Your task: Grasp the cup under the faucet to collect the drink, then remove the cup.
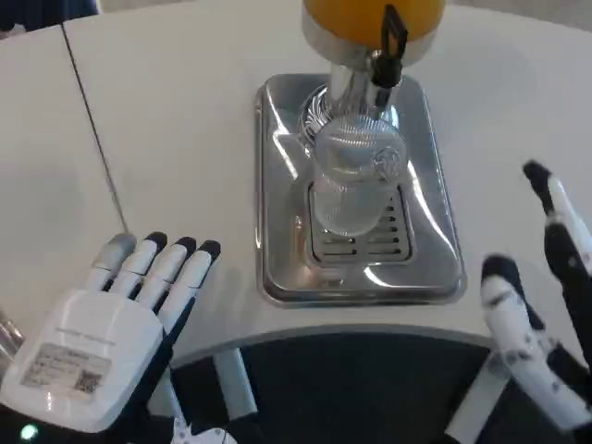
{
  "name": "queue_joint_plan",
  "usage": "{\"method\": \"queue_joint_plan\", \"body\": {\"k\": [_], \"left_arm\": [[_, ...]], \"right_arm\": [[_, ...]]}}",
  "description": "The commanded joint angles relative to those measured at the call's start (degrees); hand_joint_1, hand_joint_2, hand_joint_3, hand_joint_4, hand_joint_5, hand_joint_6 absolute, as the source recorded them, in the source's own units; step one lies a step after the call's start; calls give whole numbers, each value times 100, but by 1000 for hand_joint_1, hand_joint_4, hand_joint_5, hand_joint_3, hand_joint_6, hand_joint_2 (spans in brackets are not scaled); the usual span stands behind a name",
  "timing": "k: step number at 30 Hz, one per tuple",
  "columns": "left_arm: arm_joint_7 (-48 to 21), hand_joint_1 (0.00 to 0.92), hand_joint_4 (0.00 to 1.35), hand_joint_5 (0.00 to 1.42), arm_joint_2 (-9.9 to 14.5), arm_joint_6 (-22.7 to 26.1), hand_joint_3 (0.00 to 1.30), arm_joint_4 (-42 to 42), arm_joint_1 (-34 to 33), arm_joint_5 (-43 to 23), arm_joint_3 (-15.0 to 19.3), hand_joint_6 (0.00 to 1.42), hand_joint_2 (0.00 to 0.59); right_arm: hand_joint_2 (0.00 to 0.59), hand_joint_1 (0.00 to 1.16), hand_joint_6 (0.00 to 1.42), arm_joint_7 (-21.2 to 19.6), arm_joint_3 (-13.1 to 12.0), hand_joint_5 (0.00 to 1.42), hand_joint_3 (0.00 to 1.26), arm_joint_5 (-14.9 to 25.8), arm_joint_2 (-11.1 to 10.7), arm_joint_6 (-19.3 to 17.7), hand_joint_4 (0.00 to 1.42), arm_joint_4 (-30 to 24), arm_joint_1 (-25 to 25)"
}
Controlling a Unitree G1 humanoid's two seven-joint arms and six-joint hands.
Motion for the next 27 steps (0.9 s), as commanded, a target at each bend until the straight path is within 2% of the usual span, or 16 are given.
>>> {"method": "queue_joint_plan", "body": {"k": [1, 2, 4, 9, 13, 20, 27], "left_arm": [[78, 59, 0, 0, -179, -84, 0, -300, 272, 97, -54, 0, 46], [66, 66, 0, 0, -213, -100, 0, -353, 322, 101, -57, 0, 52], [43, 70, 0, 0, -276, -132, 0, -430, 405, 107, -52, 0, 54], [11, 68, 0, 0, -348, -182, 0, -542, 508, 99, -13, 0, 55], [-32, 65, 0, 0, -375, -188, 0, -574, 574, 67, 48, 0, 56], [-39, 62, 0, 0, -400, -215, 0, -591, 661, 39, 82, 0, 57], [-89, 61, 0, 0, -379, -225, 0, -556, 625, -4, 95, 0, 58]], "right_arm": [[554, 119, 0, -283, -108, 0, 0, 414, 653, 774, 0, 381, -2035], [540, 96, 0, -353, -144, 0, 0, 524, 615, 927, 0, 513, -2366], [547, 59, 0, -506, -191, 0, 0, 691, 502, 1124, 0, 709, -2865], [545, 48, 0, -716, -256, 0, 0, 923, 269, 1369, 0, 963, -3533], [544, 42, 0, -760, -271, 0, 0, 1089, 149, 1449, 0, 1043, -3660], [545, 34, 0, -820, -220, 0, 0, 1299, 81, 1404, 0, 1182, -3768], [545, 34, 0, -913, -404, 0, 0, 1590, 12, 1358, 0, 1630, -4187]]}}
